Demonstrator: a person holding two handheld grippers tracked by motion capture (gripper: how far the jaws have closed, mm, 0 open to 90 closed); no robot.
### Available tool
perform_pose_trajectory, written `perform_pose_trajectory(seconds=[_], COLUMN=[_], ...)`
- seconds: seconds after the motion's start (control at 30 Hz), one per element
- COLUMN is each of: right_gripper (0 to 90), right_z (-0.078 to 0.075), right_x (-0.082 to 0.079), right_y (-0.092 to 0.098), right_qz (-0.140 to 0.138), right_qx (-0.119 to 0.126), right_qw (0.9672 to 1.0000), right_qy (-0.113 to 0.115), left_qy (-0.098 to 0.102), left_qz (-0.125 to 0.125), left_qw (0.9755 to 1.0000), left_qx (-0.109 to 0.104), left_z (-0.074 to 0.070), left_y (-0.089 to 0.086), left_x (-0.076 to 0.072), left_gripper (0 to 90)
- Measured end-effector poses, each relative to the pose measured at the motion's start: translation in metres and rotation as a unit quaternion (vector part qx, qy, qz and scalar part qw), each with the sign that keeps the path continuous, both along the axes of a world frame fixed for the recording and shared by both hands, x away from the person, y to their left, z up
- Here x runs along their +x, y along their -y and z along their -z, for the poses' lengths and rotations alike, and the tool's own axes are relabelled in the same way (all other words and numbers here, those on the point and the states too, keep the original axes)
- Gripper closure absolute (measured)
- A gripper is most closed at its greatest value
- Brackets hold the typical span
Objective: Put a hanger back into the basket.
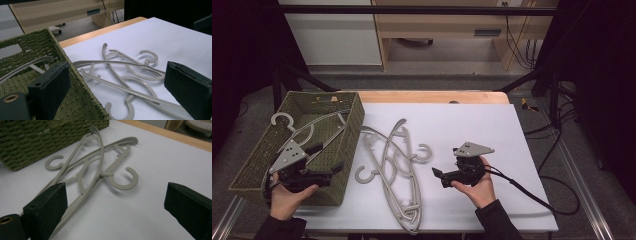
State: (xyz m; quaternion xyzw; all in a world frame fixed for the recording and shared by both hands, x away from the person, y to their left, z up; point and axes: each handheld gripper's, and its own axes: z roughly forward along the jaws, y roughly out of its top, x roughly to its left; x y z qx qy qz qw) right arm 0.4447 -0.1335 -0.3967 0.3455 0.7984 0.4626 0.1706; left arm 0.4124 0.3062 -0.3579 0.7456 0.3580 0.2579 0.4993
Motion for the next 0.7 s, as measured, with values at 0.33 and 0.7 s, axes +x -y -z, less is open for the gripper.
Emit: perform_pose_trajectory(seconds=[0.33,0.7], right_gripper=[12.6,17.3], right_z=[0.021,0.052], right_x=[0.002,0.004], right_y=[-0.033,-0.060], right_qz=[-0.036,-0.048], right_qx=[-0.043,-0.074], right_qw=[0.9968,0.9902], right_qy=[-0.057,-0.108], left_qy=[-0.002,-0.002], left_qz=[0.000,0.001], left_qw=[1.0000,1.0000], left_qx=[0.008,0.008], left_z=[0.004,0.005], left_y=[0.001,-0.005], left_x=[0.002,0.004], left_gripper=[6.4,6.0])
